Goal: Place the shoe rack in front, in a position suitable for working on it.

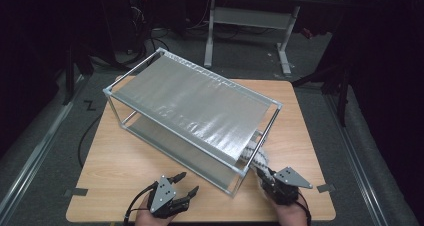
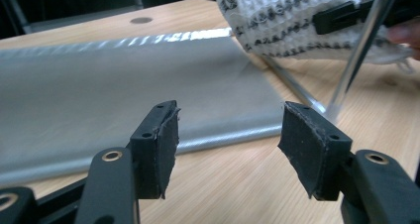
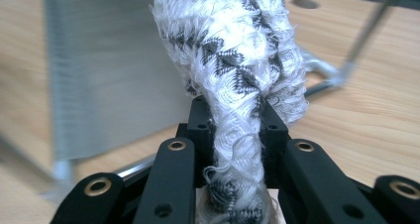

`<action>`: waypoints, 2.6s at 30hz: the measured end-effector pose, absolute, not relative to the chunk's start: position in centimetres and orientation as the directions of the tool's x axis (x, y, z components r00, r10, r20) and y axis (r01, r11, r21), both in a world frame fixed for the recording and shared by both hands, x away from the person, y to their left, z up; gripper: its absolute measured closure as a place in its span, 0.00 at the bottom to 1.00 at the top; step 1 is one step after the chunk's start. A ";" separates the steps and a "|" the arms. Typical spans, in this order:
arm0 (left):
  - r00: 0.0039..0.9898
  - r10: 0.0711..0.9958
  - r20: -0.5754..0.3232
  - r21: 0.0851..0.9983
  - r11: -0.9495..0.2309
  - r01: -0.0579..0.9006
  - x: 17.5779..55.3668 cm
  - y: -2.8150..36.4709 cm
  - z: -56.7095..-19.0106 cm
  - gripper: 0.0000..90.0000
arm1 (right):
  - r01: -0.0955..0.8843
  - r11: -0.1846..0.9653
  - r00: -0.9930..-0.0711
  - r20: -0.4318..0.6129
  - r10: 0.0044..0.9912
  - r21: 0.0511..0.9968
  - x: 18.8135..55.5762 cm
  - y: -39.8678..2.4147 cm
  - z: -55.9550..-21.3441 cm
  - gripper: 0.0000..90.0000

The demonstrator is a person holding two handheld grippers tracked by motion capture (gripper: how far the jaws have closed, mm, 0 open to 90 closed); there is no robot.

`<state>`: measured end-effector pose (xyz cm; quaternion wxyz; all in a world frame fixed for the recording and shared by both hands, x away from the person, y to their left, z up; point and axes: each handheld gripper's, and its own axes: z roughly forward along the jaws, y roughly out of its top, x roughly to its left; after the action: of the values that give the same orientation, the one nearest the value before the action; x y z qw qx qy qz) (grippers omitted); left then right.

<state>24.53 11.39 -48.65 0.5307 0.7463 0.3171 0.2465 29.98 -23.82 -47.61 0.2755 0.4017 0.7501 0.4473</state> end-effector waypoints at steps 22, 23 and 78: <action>0.808 0.583 0.085 0.954 -0.281 0.103 25.3 1.5 -45.5 0.44 | 0.406 0.231 -0.440 -0.033 0.897 0.884 31.5 -26.9 -47.9 0.82; 0.810 0.582 0.077 0.955 -0.276 0.108 25.5 1.2 -45.4 0.46 | 0.401 0.236 -0.443 -0.038 0.896 0.885 31.5 -26.9 -47.8 0.82; 0.716 0.688 0.121 0.959 -0.268 0.095 24.0 8.4 -44.6 0.88 | 0.451 0.379 -0.491 -0.130 0.861 0.808 34.8 -22.7 -48.6 0.83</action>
<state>24.00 8.38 -44.62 0.5457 0.7484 0.2615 0.2714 34.79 -22.66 -48.62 0.2798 0.4198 0.7818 0.3663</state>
